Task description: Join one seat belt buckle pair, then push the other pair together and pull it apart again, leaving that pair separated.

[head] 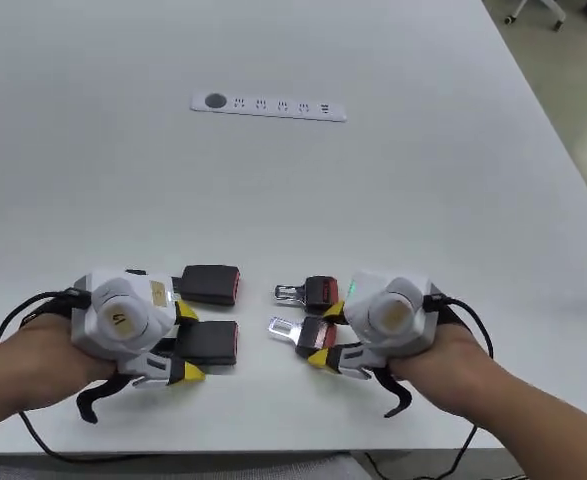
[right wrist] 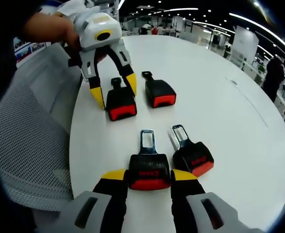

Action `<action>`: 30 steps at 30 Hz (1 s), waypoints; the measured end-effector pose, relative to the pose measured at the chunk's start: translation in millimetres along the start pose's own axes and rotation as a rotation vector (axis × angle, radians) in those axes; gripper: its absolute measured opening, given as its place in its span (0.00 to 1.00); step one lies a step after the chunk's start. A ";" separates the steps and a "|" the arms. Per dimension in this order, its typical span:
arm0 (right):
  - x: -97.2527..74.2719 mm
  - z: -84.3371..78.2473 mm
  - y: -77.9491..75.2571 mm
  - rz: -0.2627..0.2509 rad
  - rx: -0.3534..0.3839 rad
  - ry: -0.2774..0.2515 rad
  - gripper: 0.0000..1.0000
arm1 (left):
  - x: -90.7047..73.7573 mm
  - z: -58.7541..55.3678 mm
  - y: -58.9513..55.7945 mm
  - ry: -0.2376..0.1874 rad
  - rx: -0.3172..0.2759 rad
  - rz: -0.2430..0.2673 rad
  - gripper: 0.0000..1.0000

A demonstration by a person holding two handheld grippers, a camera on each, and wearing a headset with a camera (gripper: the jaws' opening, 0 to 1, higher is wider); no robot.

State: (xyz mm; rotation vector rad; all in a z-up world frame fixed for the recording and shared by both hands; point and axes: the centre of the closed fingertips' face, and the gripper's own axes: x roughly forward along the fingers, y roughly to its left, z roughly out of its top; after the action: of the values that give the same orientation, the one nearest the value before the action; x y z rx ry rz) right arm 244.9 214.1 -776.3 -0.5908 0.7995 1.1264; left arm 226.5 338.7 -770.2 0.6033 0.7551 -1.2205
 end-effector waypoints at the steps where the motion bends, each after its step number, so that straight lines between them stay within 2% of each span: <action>1: 1.0 -0.3 0.3 0.004 -0.004 0.004 0.32 | -0.1 -0.6 1.7 0.000 0.008 0.002 0.37; 8: 6.8 -3.7 2.7 0.042 -0.062 0.012 0.33 | 2.9 -5.3 2.8 -0.006 0.010 -0.030 0.36; 10: 6.4 -3.9 1.7 0.058 -0.054 0.006 0.33 | 3.3 -5.9 2.4 0.000 0.025 -0.031 0.35; 12: 6.5 -3.3 2.8 0.085 -0.098 -0.008 0.33 | 3.6 -6.5 2.0 0.004 0.046 -0.033 0.34; 14: 7.1 -3.6 3.1 0.096 -0.106 -0.006 0.33 | 3.6 -7.3 2.1 -0.001 0.059 -0.035 0.34; 24: 6.8 -1.1 6.2 0.123 -0.151 0.039 0.33 | 3.6 -9.2 3.4 0.022 0.077 -0.036 0.33; 30: 11.0 3.3 15.6 0.134 -0.165 0.052 0.33 | 3.9 -9.1 3.6 0.036 0.094 -0.047 0.33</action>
State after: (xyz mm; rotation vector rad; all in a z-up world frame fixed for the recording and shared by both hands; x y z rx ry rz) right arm 233.4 227.9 -783.5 -0.7148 0.8044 1.3133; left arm 229.0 344.2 -778.9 0.6894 0.7494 -1.2970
